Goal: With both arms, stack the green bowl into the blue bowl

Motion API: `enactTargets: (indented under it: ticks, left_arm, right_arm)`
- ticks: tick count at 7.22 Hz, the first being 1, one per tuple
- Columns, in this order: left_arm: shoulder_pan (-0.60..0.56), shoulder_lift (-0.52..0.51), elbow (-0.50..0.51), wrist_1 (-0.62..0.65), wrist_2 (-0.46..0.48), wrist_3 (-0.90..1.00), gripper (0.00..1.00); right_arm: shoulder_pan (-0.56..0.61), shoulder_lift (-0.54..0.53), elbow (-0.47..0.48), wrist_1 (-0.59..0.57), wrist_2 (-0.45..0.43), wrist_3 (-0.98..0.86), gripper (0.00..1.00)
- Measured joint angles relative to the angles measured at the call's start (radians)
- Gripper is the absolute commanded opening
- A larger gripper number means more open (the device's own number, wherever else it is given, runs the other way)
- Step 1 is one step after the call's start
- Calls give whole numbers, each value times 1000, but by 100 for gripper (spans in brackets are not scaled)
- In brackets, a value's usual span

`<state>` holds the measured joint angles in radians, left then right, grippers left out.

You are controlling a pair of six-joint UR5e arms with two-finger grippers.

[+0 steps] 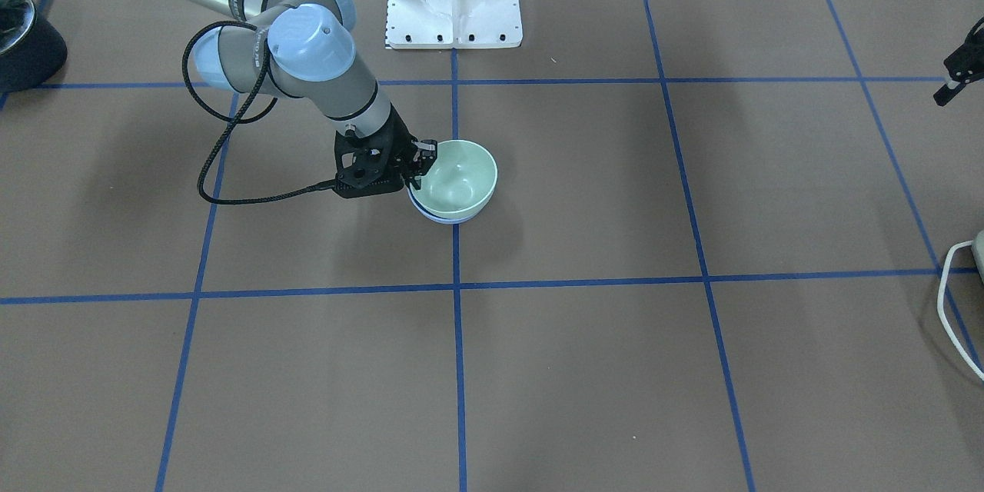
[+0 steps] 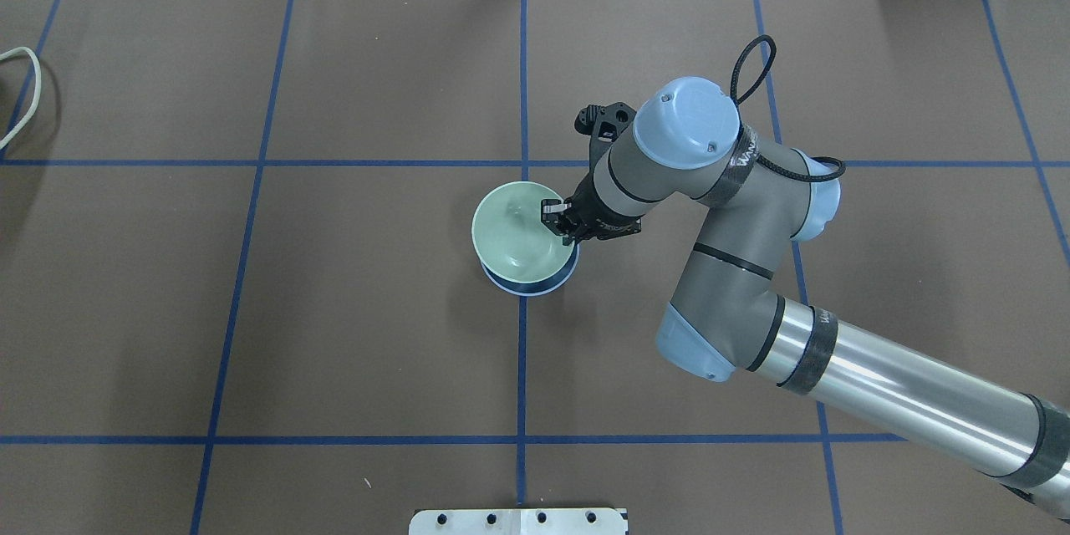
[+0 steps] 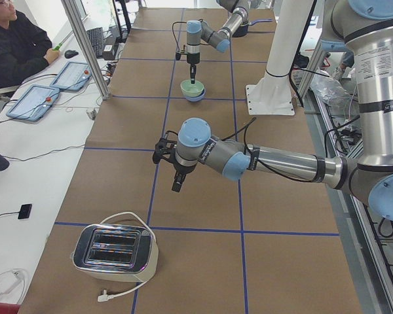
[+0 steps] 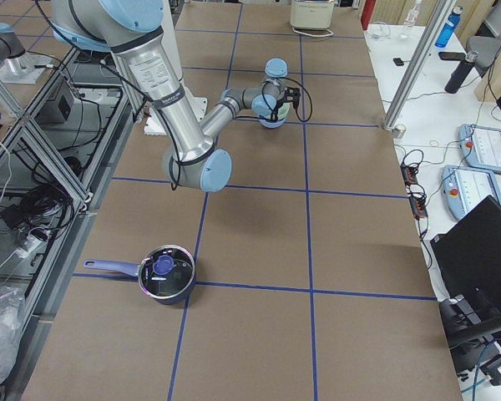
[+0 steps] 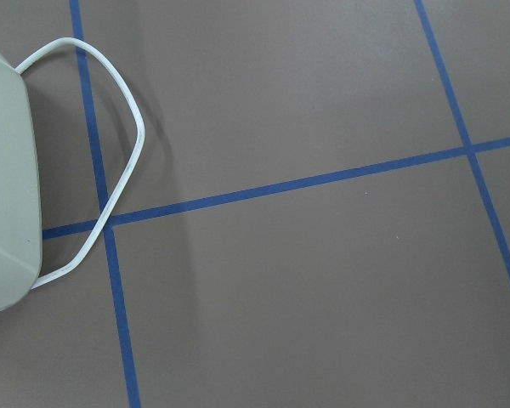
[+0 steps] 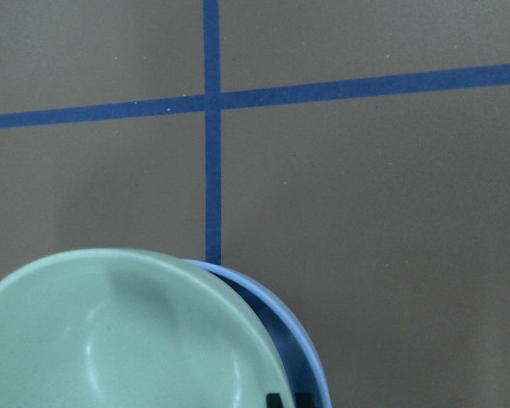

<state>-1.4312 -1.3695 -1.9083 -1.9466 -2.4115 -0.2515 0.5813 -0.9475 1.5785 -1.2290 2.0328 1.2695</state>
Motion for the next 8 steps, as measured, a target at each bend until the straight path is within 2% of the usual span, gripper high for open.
enactTargets:
  ticks: [1,2,3,8]
  left_arm:
    - [0,0,1,0,0,0,99]
    - [0,0,1,0,0,0,99]
    - [0,0,0,0,-1,0,99]
    - [0,0,0,0,-5,2,99]
  right_arm:
    - [0,-4,3,1,2,-3,15]
    - [0,-6,5,2,7,-7,92]
    - [0,-7,5,4,12,-12,100]
    - [24,-7,37,4,32,-13,100]
